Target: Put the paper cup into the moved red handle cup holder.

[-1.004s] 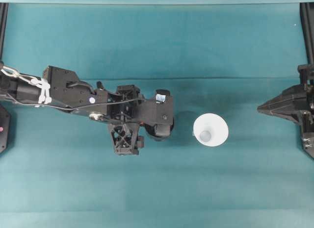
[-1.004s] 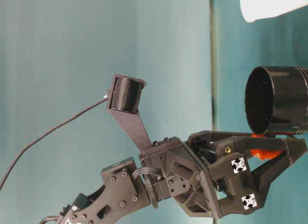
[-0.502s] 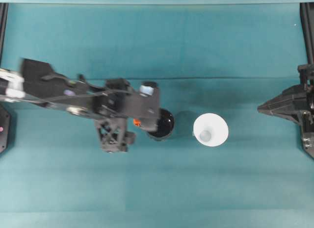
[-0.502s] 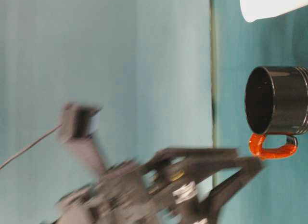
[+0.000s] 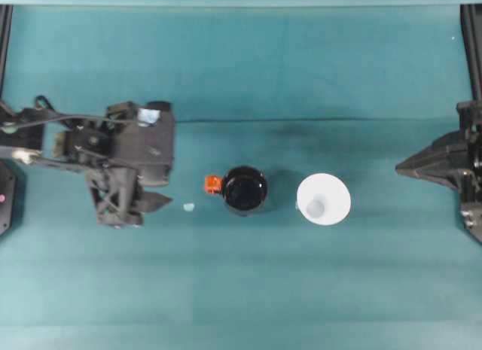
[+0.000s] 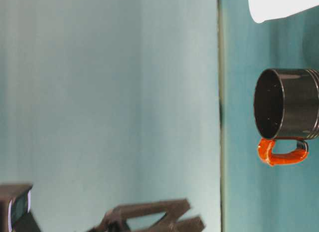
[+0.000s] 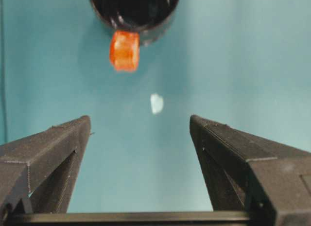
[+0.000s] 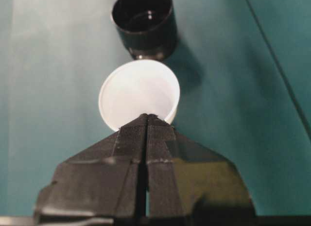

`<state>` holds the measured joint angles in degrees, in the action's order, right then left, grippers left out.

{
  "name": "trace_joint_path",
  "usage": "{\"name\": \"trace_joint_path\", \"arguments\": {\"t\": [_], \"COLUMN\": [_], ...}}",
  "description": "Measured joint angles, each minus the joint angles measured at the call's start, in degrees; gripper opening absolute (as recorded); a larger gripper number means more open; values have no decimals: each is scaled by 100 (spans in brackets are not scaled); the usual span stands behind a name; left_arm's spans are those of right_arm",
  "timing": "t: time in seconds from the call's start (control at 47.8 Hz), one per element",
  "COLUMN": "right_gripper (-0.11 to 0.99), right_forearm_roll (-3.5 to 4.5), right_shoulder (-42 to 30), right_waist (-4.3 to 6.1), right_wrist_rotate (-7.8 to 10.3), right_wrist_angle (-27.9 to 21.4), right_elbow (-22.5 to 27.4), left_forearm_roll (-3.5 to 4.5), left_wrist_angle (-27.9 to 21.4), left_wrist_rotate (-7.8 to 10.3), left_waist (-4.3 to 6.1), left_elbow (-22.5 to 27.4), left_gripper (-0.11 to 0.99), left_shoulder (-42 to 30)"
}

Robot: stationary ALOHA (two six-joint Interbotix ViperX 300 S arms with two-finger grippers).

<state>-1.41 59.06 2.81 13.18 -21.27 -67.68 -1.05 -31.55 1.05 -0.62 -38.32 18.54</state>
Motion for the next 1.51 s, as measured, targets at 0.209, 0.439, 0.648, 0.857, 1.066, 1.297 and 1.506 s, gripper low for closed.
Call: {"name": "trace_joint_path", "arguments": {"t": [0.209, 0.439, 0.648, 0.857, 1.066, 1.297, 1.506], "right_gripper": [-11, -7, 21, 81, 88, 88, 87], "right_forearm_roll": [0, -9, -18, -9, -18, -18, -18], "right_shoulder": [-176, -475, -729, -949, -1266, -2136, -3208], "right_waist": [79, 246, 334, 343, 343, 352, 352], "right_wrist_rotate": [70, 290, 791, 1055, 1081, 1081, 1081], "right_wrist_angle": [0, -281, -422, -422, -431, -642, -1274], "right_elbow": [79, 272, 387, 439, 686, 1274, 2057], "left_forearm_roll": [-9, -9, -9, -9, 0, 0, -9], "left_wrist_angle": [0, 9, 35, 44, 44, 44, 44], "left_wrist_rotate": [-44, -44, -44, -62, -105, -132, -264], "left_waist": [0, 0, 0, 0, 0, 0, 0], "left_elbow": [-176, -220, -299, -404, -580, -747, -896], "left_gripper": [90, 90, 90, 90, 90, 90, 90], "left_shoulder": [211, 237, 325, 457, 686, 905, 1072]}}
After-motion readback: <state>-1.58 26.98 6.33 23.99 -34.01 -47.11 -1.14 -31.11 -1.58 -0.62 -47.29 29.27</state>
